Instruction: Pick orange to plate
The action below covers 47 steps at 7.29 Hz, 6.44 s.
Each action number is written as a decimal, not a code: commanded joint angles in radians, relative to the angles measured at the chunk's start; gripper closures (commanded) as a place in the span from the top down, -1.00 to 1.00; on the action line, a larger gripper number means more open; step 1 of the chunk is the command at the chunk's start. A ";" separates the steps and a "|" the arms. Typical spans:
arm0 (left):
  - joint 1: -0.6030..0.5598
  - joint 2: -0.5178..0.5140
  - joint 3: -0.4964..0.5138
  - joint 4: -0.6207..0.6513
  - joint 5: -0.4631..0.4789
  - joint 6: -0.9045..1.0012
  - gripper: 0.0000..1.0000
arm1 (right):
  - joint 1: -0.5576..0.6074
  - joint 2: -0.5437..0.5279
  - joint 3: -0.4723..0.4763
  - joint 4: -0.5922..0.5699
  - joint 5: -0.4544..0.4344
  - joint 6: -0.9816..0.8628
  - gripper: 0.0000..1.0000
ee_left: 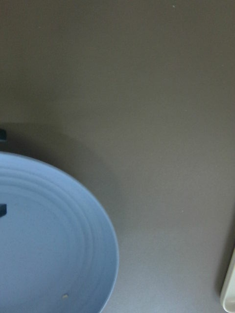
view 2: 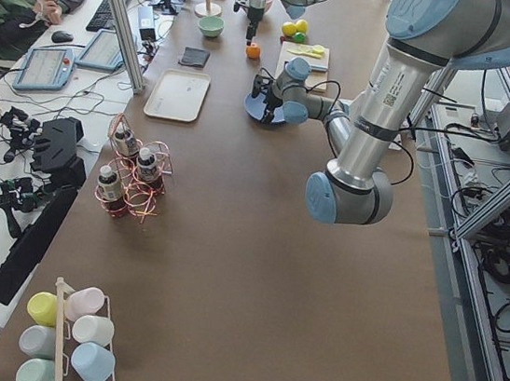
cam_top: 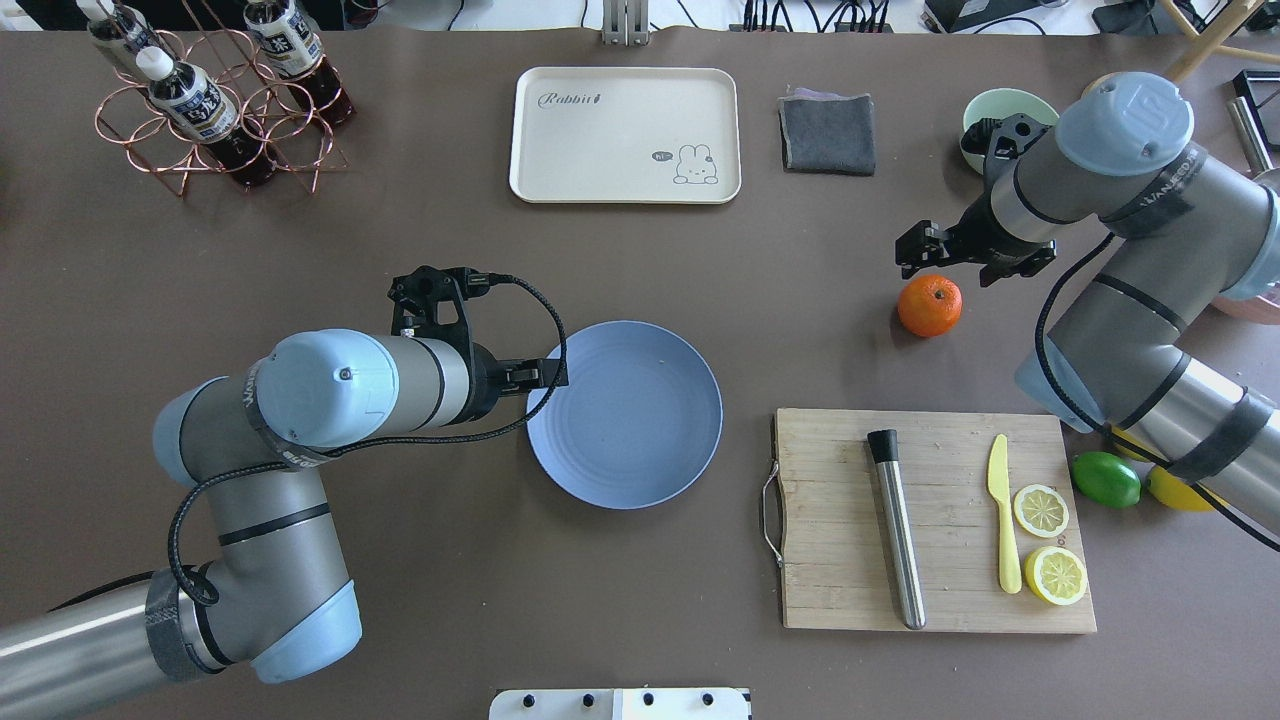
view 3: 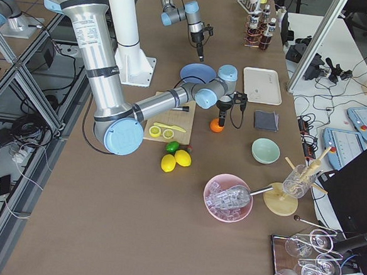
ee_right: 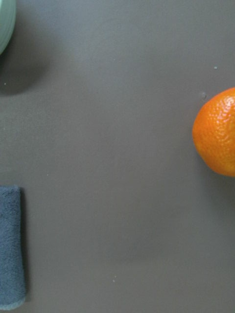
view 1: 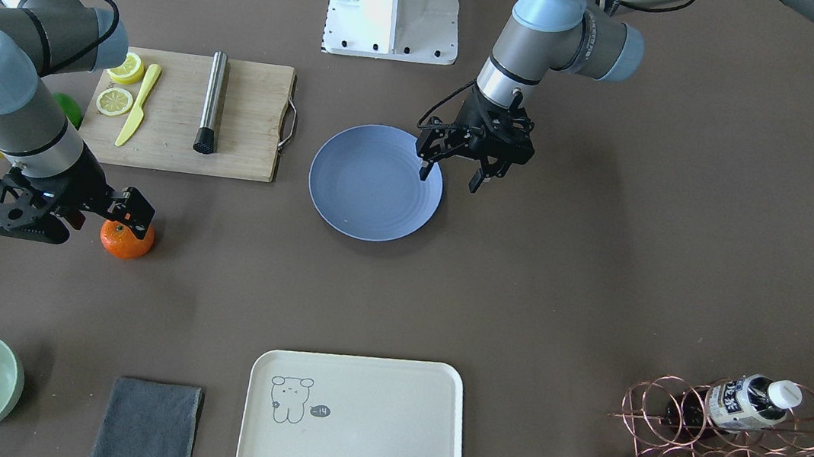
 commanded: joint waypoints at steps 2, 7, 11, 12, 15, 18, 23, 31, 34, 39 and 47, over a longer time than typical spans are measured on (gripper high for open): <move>-0.004 -0.001 -0.001 -0.001 0.000 0.003 0.96 | -0.044 0.004 -0.046 0.001 -0.049 0.003 1.00; -0.010 0.000 -0.018 0.000 -0.004 0.020 0.96 | -0.050 0.006 -0.088 0.118 -0.040 0.054 -1.00; -0.139 0.053 -0.063 0.009 -0.062 0.274 0.96 | -0.031 0.014 0.079 0.087 0.021 0.090 -1.00; -0.173 0.065 -0.084 0.005 -0.063 0.288 0.96 | -0.068 0.046 0.104 0.076 0.003 0.171 -1.00; -0.247 0.102 -0.091 0.002 -0.054 0.451 0.96 | -0.261 0.287 0.105 -0.192 -0.210 0.282 -1.00; -0.332 0.180 -0.072 0.014 -0.168 0.558 0.96 | -0.412 0.372 0.072 -0.244 -0.347 0.357 -1.00; -0.431 0.194 -0.046 0.088 -0.364 0.568 0.96 | -0.473 0.480 -0.141 -0.203 -0.402 0.353 -1.00; -0.512 0.261 -0.076 0.091 -0.410 0.616 0.96 | -0.288 0.454 0.022 -0.378 -0.147 0.318 1.00; -0.714 0.452 -0.116 0.164 -0.419 1.051 0.96 | -0.020 0.258 0.241 -0.548 0.019 -0.063 1.00; -1.127 0.505 -0.074 0.430 -0.641 1.408 0.96 | 0.498 -0.148 0.256 -0.540 0.261 -0.781 1.00; -1.129 0.568 -0.009 0.399 -0.701 1.410 0.96 | 0.768 -0.410 0.148 -0.464 0.264 -1.037 1.00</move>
